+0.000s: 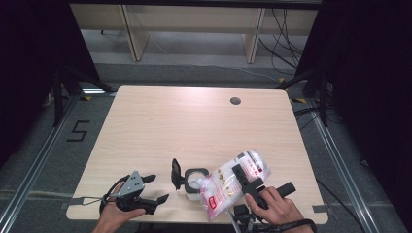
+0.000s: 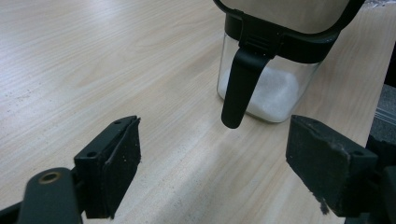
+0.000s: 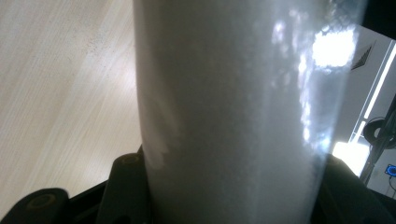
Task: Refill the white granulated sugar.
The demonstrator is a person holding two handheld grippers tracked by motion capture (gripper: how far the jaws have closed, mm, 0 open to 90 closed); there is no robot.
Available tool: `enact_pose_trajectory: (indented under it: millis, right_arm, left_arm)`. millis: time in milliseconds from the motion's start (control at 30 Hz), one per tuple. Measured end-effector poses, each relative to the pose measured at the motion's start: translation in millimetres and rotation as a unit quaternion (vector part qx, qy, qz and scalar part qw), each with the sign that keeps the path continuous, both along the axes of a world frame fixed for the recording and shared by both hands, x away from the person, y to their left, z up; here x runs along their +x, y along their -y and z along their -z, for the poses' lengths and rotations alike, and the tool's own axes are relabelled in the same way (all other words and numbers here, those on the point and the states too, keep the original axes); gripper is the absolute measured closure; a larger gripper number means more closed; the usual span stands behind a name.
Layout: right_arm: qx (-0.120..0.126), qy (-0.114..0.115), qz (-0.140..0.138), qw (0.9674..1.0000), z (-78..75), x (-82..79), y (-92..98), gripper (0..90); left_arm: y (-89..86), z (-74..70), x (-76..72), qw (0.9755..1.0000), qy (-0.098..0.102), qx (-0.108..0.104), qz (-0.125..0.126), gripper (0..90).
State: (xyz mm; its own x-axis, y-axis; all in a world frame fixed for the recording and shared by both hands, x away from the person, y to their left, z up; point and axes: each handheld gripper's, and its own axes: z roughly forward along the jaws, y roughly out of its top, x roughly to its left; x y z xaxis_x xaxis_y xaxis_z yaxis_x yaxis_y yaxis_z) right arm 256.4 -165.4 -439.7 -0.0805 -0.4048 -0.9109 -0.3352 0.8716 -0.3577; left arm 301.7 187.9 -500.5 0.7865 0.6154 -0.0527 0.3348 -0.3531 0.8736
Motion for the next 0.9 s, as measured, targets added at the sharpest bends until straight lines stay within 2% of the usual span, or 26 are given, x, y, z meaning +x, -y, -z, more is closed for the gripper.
enact_pose_trajectory:
  millis: [33, 100, 200, 300, 333, 467, 500, 533, 633, 700, 833, 900]
  right_arm:
    - [-0.007, 0.002, -0.004, 1.0, -0.9, 0.6, -0.5, 52.8]
    - [-0.005, 0.0, 0.0, 1.0, -0.9, 0.0, 0.3, 52.8]
    - [0.003, 0.001, 0.001, 1.0, -0.9, -0.2, 0.0, 52.8]
    - [-0.004, 0.004, -0.007, 1.0, -2.9, 0.0, -0.8, 52.8]
    - [-0.004, 0.005, -0.007, 1.0, -3.0, -0.4, -0.7, 52.8]
    - [0.002, 0.003, -0.001, 1.0, -2.9, -0.9, -0.2, 52.8]
    - [0.008, 0.001, 0.002, 1.0, -2.2, -1.2, 0.0, 52.8]
    - [0.001, 0.003, -0.003, 1.0, -3.0, -0.7, -0.3, 52.8]
    - [-0.002, 0.002, -0.004, 1.0, -2.4, -0.4, -0.6, 52.8]
    - [-0.001, 0.0, -0.003, 1.0, -1.7, -0.7, -0.2, 52.8]
    - [0.008, -0.002, 0.003, 1.0, 0.1, -1.1, -0.5, 52.9]
    - [0.0, 0.001, 0.0, 1.0, -0.7, -1.2, -1.1, 52.9]
  left_arm:
    - [0.2, -0.3, -0.6, 1.0, -0.001, 0.001, -0.002, 17.3]
    - [-0.9, -0.9, 0.8, 1.0, 0.004, 0.004, 0.006, 17.3]
    - [-0.3, -0.2, -0.1, 1.0, 0.0, 0.001, 0.0, 17.3]
    - [-0.7, -0.7, 0.6, 1.0, 0.004, 0.0, 0.003, 17.3]
    - [0.3, -0.1, -0.7, 0.9999, -0.007, -0.006, -0.007, 17.3]
    - [-0.7, -0.5, -0.2, 1.0, -0.003, 0.0, -0.002, 17.3]
    - [0.1, -0.2, -0.7, 0.9999, -0.006, -0.007, -0.005, 17.4]
    - [0.2, -0.1, -0.6, 0.9999, -0.007, -0.006, -0.007, 17.3]
    - [-0.1, -0.2, -0.5, 1.0, -0.004, -0.003, -0.002, 17.4]
    - [0.4, 0.2, -0.3, 0.9999, -0.006, -0.009, -0.005, 17.4]
    - [-0.8, -0.5, -0.3, 1.0, -0.004, 0.001, -0.002, 17.4]
    - [0.2, 0.1, -0.2, 0.9999, -0.007, -0.008, -0.005, 17.4]
